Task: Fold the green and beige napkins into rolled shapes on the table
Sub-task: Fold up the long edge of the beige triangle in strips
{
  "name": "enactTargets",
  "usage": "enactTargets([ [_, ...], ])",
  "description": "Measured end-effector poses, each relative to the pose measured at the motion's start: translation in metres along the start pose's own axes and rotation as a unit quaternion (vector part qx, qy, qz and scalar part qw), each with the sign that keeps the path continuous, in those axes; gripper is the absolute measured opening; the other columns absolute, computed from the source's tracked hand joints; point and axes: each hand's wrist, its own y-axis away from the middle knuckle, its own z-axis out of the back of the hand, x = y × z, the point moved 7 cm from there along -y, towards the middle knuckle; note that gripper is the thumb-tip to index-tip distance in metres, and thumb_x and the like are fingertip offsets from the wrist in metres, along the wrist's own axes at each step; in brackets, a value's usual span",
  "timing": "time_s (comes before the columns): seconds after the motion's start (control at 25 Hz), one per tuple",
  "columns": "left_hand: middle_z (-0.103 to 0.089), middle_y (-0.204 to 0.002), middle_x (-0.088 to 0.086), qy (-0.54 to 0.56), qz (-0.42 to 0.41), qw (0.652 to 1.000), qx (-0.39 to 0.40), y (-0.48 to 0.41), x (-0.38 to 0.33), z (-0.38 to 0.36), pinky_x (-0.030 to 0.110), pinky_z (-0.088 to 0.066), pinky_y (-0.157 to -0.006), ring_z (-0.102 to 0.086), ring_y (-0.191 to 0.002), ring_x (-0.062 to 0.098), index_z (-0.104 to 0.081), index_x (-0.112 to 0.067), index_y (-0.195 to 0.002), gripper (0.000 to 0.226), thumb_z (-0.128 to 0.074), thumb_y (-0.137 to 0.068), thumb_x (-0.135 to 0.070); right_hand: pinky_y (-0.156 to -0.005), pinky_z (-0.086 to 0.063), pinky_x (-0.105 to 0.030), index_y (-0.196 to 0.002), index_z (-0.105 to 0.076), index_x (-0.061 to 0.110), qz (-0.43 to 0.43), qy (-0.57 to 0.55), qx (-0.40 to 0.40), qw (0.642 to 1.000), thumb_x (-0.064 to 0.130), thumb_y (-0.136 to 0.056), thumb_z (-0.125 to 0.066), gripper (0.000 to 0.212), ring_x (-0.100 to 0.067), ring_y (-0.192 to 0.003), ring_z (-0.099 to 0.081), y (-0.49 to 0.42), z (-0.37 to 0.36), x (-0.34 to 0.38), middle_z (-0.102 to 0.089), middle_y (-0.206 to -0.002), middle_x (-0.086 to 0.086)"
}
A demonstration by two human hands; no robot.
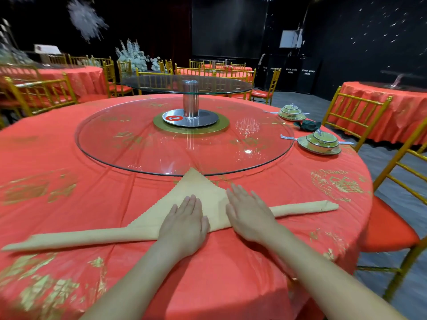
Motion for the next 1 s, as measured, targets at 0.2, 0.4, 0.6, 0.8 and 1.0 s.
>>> enactTargets([
  [0.2,-0.007,-0.159,0.004,0.037,-0.01,0.999,-0.014,0.0,0.002,0.002,0.035,-0.004,-0.118,-0.002,-0.146,0.013,-0.014,-0.011,-0.149,0.054,-0.019,-0.1,-0.033,-0.117,-0.007,-0.031,-0.149,-0.019,0.014,0.023,-0.028,0.003,0.999,0.029,-0.102,-0.02,0.05,-0.01,-0.145,-0.007,-0.006,-0.02,0.044,-0.011,-0.158,-0.001],
  [0.4,-0.012,-0.158,0.004,0.062,-0.015,0.998,-0.012,0.01,0.019,0.01,0.04,-0.003,-0.117,-0.006,-0.145,0.014,-0.02,-0.013,-0.147,0.051,-0.024,-0.1,-0.033,-0.116,-0.007,-0.028,-0.149,-0.017,0.018,0.018,-0.008,-0.011,1.0,0.03,-0.102,-0.019,0.049,-0.007,-0.144,-0.007,-0.003,-0.025,0.039,-0.011,-0.158,0.004],
  [0.6,-0.011,-0.158,0.004,-0.005,-0.003,1.0,-0.02,0.028,0.051,0.016,0.047,-0.003,-0.116,-0.004,-0.145,0.017,-0.018,-0.014,-0.147,0.053,-0.02,-0.1,-0.038,-0.116,-0.006,-0.028,-0.149,-0.017,0.019,0.016,-0.011,-0.013,1.0,0.03,-0.102,-0.018,0.049,-0.006,-0.144,-0.006,-0.001,-0.022,0.039,-0.011,-0.158,0.005],
  [0.8,-0.008,-0.158,0.001,-0.004,0.032,0.999,-0.004,0.039,0.085,0.019,0.048,-0.001,-0.116,-0.002,-0.146,0.016,-0.014,-0.018,-0.149,0.052,-0.018,-0.1,-0.037,-0.116,-0.006,-0.028,-0.149,-0.018,0.02,0.014,-0.02,-0.006,1.0,0.029,-0.102,-0.018,0.049,-0.007,-0.144,-0.007,-0.002,-0.024,0.039,-0.011,-0.158,0.006],
  [1.0,-0.007,-0.159,-0.001,-0.007,0.077,0.997,-0.004,0.058,0.12,0.026,0.047,-0.001,-0.116,-0.001,-0.146,0.015,-0.012,-0.016,-0.15,0.054,-0.017,-0.101,-0.038,-0.117,-0.007,-0.027,-0.149,-0.018,0.02,0.011,-0.017,-0.003,1.0,0.029,-0.102,-0.018,0.049,-0.007,-0.144,-0.008,-0.003,-0.026,0.038,-0.011,-0.158,0.006],
])
